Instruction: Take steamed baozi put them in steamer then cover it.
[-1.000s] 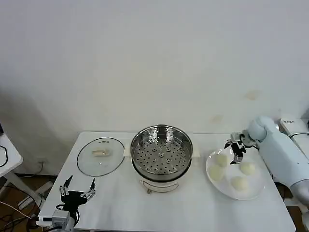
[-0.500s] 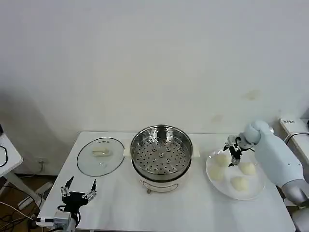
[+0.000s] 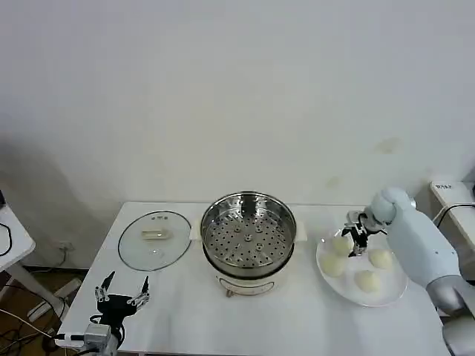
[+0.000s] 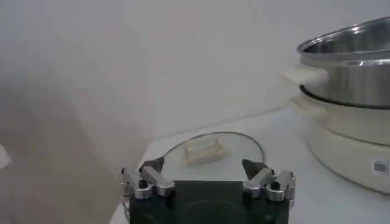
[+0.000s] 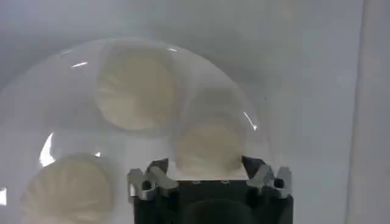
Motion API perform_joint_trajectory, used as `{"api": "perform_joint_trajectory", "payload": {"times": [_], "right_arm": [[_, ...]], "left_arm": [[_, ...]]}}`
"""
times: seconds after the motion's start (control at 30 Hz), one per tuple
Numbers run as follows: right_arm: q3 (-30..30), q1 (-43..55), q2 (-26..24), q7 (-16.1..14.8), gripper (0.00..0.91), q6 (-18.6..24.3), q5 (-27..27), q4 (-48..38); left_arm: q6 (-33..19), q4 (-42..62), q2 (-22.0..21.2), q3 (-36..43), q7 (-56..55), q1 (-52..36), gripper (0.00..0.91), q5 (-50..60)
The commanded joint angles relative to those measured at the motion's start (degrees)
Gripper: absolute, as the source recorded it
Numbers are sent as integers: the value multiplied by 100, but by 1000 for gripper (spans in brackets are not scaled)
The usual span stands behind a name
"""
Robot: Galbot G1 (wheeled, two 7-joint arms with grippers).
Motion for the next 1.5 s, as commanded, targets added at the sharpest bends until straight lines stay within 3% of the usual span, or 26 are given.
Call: {"api": "perform_joint_trajectory", "payload": {"times": [0.03, 0.33, 0.57, 0.6, 0.83, 1.0, 1.17, 1.27, 1.3, 1.5], "right_arm": [[7, 2, 30, 40, 524, -11, 7, -8], [-20, 172, -233, -16, 504, -134, 402, 330], [-677, 1130, -677, -162, 504, -369, 1234, 966], [-781, 1202, -697, -173, 544, -382, 1302, 994], [-1210, 2181, -576, -209, 544, -197, 2296, 1134], [-1506, 2599, -285, -173, 544, 256, 2697, 1194], [-1902, 2816, -27, -178, 544, 1221, 3326, 1236], [-2517, 2970, -77, 135, 554, 1642, 3694, 1446], [-2885, 3055, -125, 338, 554, 1974, 3812, 1606], [-3759, 3393, -246, 419, 564, 2464, 3710, 2247]], "left_arm": [[4, 11, -11, 23, 5, -17, 907, 12], [2, 16, -18, 63, 5, -53, 907, 18], [12, -54, 16, 87, 17, -89, 907, 9], [12, -70, 15, 87, 24, -87, 907, 8], [5, -141, -38, 87, 16, -39, 907, 13], [3, -137, -70, 99, 5, 20, 907, 52], [9, -173, -128, 95, 5, 43, 907, 122], [11, -237, -119, 51, 18, 72, 907, 129], [12, -245, -118, 24, 18, 73, 907, 129], [10, -219, -130, -35, 5, 101, 907, 132]]}}
